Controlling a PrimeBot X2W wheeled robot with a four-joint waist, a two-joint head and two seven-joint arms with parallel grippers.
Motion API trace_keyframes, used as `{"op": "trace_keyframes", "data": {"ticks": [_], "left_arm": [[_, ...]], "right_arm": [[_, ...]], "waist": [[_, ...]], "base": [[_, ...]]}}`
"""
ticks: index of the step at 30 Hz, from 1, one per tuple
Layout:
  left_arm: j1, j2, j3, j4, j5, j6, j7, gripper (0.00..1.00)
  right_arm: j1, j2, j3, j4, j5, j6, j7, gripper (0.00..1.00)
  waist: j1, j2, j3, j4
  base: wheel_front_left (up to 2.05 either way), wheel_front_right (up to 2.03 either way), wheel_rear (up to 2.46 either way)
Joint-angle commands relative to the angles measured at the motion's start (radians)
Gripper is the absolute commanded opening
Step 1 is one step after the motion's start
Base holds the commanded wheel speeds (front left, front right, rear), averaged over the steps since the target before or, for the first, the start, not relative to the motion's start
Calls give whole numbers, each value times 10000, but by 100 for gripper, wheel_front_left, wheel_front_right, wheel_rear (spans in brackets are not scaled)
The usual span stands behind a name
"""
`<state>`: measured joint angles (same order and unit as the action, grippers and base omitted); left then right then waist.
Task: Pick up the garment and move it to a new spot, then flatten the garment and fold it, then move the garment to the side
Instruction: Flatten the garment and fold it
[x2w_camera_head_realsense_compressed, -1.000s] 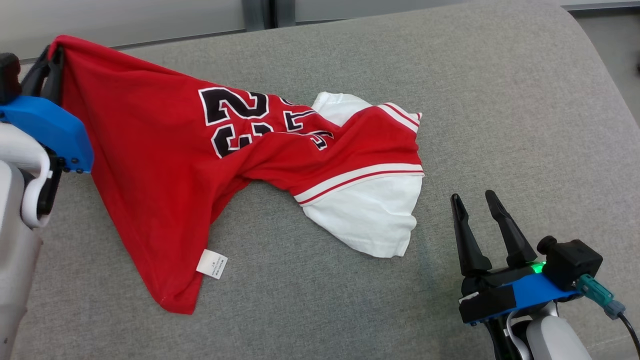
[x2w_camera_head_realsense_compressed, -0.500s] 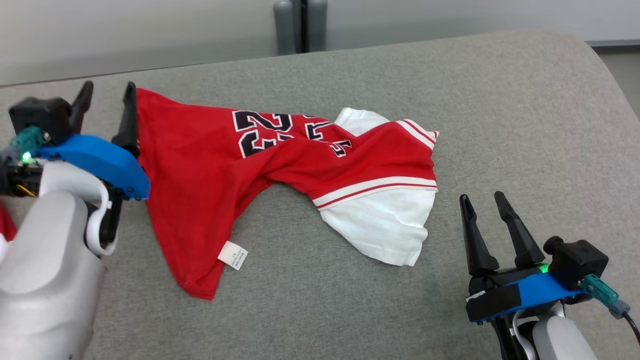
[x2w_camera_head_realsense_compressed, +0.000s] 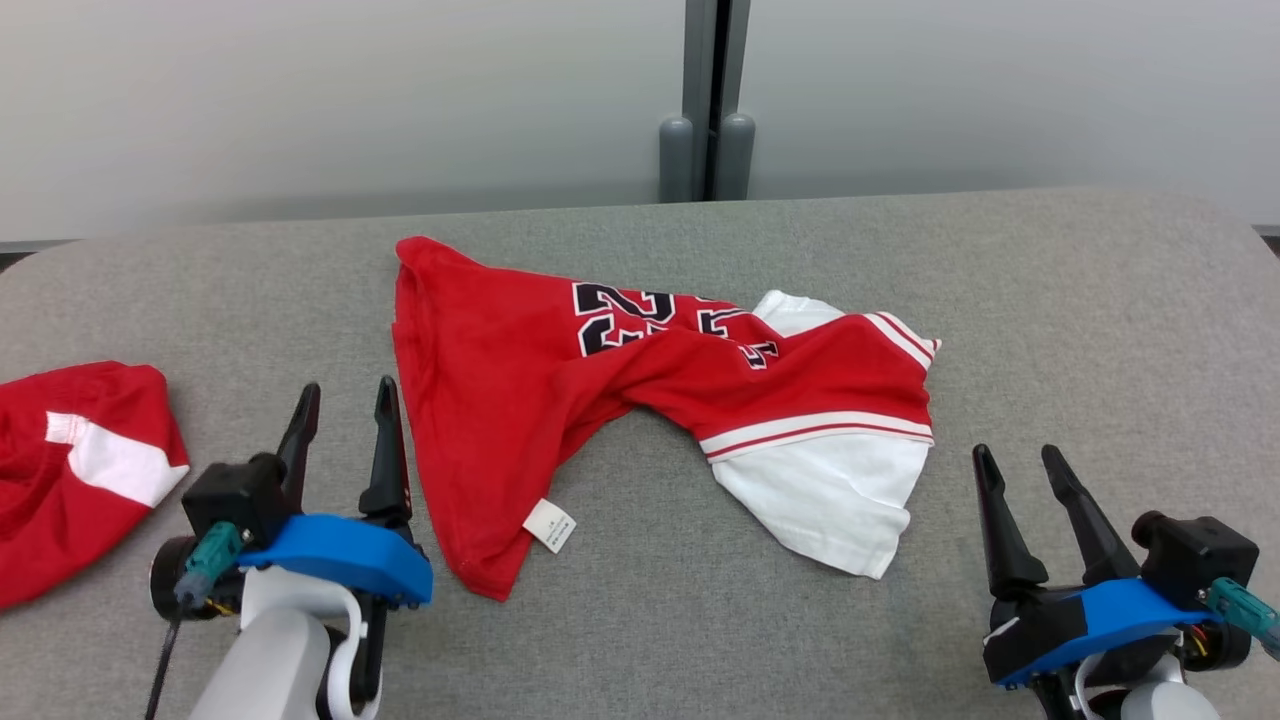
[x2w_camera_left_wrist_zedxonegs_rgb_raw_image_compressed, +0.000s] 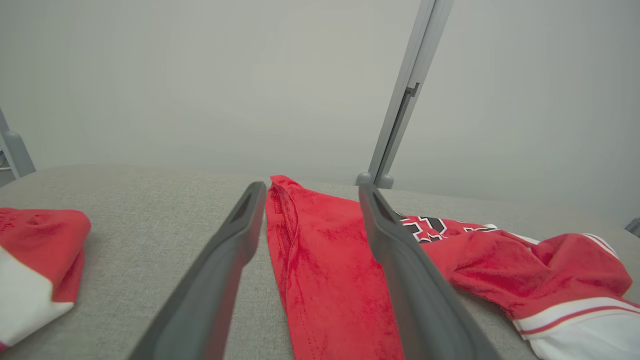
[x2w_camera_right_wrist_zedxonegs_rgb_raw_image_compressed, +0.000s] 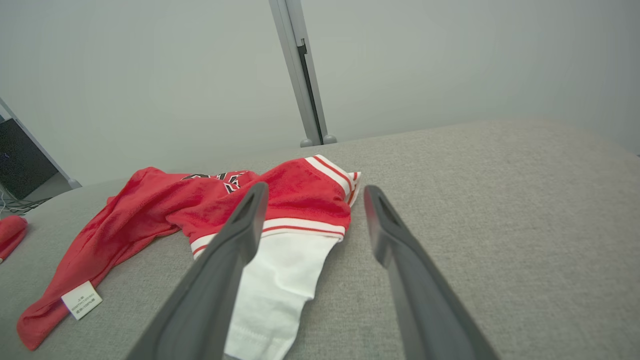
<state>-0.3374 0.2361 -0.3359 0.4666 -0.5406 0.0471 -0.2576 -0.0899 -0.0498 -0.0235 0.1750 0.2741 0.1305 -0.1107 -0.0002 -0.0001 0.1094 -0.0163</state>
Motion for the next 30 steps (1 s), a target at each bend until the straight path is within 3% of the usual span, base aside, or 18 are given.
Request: {"op": "trace_keyframes", "data": {"ticks": [1, 8, 17, 30], "left_arm": [[424, -47, 50, -335, 209, 174, -63, 100], [2189, -114, 499, -2124, 1276, 697, -82, 100], [3218, -126, 720, -2221, 1715, 499, -86, 100], [3280, -295, 811, -2009, 1765, 316, -87, 100]], "right_arm": [[170, -18, -122, -53, -86, 5, 124, 100], [571, -15, -470, -43, -142, 5, 387, 100], [869, -18, -465, 167, 1, 5, 504, 100], [904, -17, -350, 139, 69, 5, 554, 100]], "waist": [[2, 1, -118, 94], [2, 1, -620, 302], [2, 1, -891, 243], [2, 1, -831, 235]], "base": [[0, 0, 0], [0, 0, 0], [0, 0, 0], [0, 0, 0]]}}
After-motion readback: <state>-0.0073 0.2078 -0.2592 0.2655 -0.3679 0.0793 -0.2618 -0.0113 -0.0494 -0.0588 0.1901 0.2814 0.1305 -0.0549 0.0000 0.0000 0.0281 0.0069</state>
